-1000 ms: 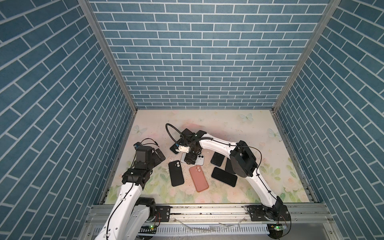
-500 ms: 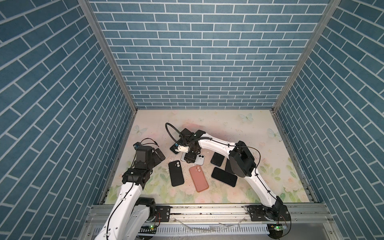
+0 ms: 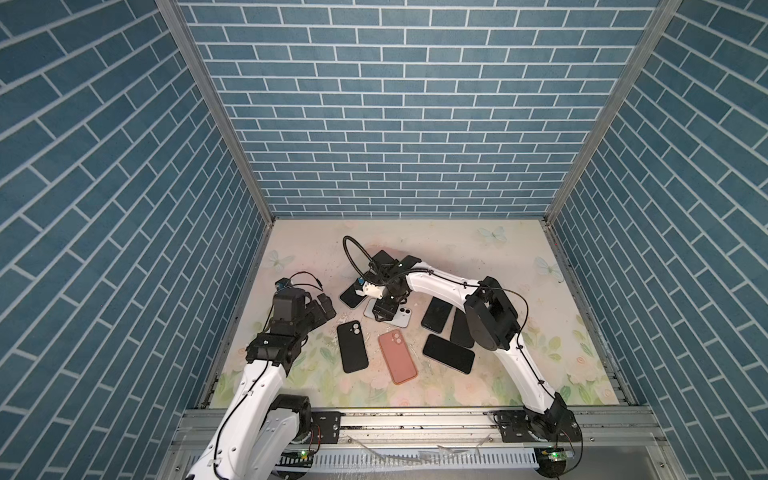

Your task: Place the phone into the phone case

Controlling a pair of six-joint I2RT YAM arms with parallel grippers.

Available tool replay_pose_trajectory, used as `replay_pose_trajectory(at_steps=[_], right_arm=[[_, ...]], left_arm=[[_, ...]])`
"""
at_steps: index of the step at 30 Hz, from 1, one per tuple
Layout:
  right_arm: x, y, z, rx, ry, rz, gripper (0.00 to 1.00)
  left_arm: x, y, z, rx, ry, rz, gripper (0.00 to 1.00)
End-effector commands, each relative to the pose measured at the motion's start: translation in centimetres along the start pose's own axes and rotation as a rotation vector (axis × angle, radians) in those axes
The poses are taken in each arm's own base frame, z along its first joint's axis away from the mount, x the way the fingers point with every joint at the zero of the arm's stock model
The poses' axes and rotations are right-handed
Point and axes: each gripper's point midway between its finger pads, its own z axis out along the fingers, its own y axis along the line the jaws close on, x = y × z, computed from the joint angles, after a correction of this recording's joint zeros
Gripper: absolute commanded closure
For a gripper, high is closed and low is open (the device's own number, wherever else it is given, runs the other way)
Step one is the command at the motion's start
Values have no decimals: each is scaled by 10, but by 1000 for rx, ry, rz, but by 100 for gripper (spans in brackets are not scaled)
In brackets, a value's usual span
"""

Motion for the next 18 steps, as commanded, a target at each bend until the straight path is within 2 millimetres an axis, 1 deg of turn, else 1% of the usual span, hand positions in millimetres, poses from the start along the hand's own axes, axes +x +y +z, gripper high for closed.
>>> replay_pose_trajectory(at_steps=[1,4,8,11,14,18], right_arm=[[-18,-9,-36,-48,-123,82,58],[-18,-14,-43,-85,-157,128,59],[-18,-21,-48,-120,-190,194,59],[-19,-27,-52,-149,-213,243,59],[-21,-32,-56,-177,-235,285,59],[-19,-38,-55,-195,-245,327,59]], left_arm=[[-10,-27,-4,114,-15,46,1],[-9,-39,-6,179,-8,56,1],[1,-58,-7,265,21,79,1],[17,-69,-5,303,57,92,1],[37,-85,1,350,98,91,0],[65,-108,16,420,159,52,0]])
